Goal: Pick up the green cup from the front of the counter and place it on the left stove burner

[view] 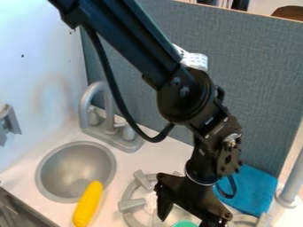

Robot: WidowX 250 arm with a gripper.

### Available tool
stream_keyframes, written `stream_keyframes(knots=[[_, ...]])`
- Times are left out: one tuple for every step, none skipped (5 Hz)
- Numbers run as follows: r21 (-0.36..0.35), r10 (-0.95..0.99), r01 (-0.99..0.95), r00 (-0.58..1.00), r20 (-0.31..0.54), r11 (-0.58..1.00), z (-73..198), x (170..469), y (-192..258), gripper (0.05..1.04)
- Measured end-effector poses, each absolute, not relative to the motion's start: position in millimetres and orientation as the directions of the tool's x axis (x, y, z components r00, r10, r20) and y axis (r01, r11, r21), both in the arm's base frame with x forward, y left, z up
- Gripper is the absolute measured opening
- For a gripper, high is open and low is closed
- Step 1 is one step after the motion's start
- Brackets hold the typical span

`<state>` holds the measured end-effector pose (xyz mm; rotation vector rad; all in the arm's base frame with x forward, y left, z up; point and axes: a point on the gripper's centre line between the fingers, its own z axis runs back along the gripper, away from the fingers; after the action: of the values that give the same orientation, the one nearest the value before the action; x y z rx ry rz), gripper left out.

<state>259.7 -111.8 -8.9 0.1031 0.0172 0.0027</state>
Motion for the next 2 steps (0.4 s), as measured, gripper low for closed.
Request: stream_keyframes(knots=[[0.117, 0.005, 0.000, 0.999, -0.048, 0.993, -17.3, 254.4, -109.4, 1.001], [0.096, 0.007, -0.005, 1.000, -0.017, 0.995, -19.4, 256.5, -111.3, 1.001]])
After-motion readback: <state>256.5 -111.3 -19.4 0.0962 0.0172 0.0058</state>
